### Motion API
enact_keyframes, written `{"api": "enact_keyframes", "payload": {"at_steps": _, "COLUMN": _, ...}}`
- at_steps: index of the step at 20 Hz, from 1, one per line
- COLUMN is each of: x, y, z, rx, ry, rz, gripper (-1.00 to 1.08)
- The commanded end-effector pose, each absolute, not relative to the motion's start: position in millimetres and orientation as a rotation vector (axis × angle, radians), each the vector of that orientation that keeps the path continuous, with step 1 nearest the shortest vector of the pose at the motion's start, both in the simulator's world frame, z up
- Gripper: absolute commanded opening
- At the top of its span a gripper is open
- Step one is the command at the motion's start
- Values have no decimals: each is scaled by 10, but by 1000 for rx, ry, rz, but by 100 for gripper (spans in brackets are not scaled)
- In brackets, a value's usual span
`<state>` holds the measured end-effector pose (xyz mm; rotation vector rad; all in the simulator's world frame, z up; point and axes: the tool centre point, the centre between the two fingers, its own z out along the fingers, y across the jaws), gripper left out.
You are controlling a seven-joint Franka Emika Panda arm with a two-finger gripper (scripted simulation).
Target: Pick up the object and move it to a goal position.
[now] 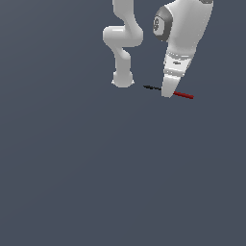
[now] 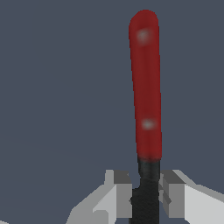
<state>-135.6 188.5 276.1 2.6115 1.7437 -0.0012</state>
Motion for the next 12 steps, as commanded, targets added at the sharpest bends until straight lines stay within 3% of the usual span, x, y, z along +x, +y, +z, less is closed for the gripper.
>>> {"api": "enact_keyframes", "payload": {"at_steps": 1, "x": -1423, "y": 1961, "z": 2890, "rx": 2613, "ry": 1743, "rz": -1, "gripper": -100}}
{"api": "enact_keyframes", "payload": {"at_steps": 12, "x": -1479, "y": 2052, "z": 3044, "rx": 2615, "ry": 1741, "rz": 0, "gripper": -100}}
